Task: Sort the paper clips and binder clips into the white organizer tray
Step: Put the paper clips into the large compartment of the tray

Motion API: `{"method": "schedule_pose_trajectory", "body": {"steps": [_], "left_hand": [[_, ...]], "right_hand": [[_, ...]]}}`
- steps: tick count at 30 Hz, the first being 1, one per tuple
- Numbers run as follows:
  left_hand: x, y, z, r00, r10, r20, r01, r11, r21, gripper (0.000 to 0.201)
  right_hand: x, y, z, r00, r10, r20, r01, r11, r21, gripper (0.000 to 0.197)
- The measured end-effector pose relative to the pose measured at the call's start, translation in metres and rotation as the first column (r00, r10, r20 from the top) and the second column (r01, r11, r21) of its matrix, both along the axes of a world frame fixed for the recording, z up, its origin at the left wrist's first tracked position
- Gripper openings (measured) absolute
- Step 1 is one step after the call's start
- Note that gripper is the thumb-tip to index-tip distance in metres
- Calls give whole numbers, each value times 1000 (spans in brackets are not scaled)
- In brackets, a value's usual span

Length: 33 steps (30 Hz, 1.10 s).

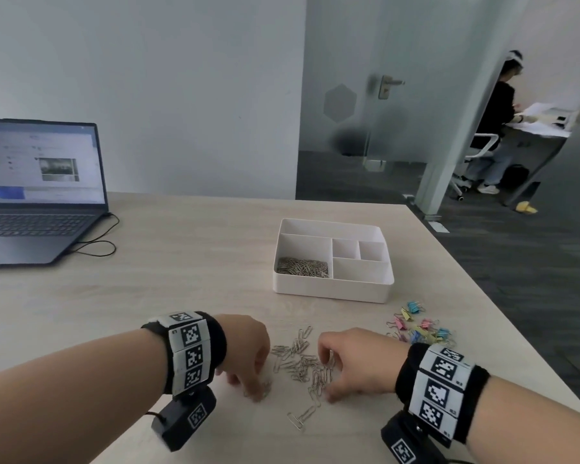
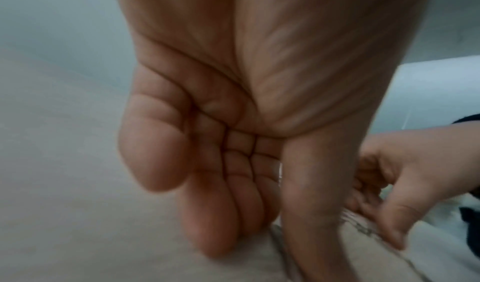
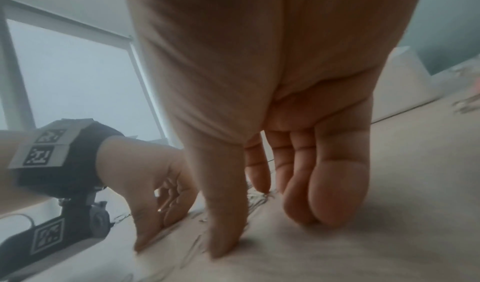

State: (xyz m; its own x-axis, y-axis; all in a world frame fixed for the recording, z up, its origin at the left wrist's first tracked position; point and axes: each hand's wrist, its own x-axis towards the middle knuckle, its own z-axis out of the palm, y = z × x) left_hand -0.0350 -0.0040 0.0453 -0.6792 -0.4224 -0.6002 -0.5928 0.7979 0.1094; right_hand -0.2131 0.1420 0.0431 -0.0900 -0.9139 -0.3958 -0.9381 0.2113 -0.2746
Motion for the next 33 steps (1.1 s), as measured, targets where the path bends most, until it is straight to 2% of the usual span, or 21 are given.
{"method": "schedule_pose_trajectory", "body": {"steps": [5,7,10,12,15,18,20,22,25,27,29,33], "left_hand": [[-16,5,-1,987,80,-137,-66,993,103,25],[-17,6,-1,982,84,-170,-73,995,75,23],[-9,1,-4,961,80,-264,-96,994,-48,23],[-4,-4,-6,948,54,-314,-96,988,-117,32],[-5,-8,-8,947,26,-320,-72,989,-133,58],[-9,-4,-9,955,8,-298,-31,997,-71,71],[-13,2,-9,955,-13,-296,2,999,-35,73],[-15,6,-8,955,-27,-296,19,999,-30,76],[-12,13,-9,969,-32,-244,2,992,-123,102],[-11,21,-12,976,-60,-209,15,977,-211,117],[-11,32,-13,978,-91,-185,42,967,-252,120],[-13,43,-16,976,-118,-183,63,957,-284,115]], "right_hand": [[8,-15,-5,998,-2,55,6,996,-89,33],[6,-17,-5,998,1,64,6,994,-108,30],[-9,-13,1,999,-40,36,45,986,-157,32],[-20,-9,5,996,-89,-8,86,984,-156,38],[-25,-6,4,993,-113,-39,107,984,-139,37],[-17,-8,-1,998,-48,35,52,989,-135,34],[-11,-10,-3,994,-9,109,22,992,-124,36],[-9,-15,-3,993,-5,118,22,989,-144,40],[-13,-23,-4,995,-51,82,66,977,-203,51],[-13,-27,-6,994,-71,80,85,978,-190,64],[-10,-32,-10,998,-43,42,48,989,-143,65],[0,-29,-11,998,53,-19,-55,994,-90,54]]}}
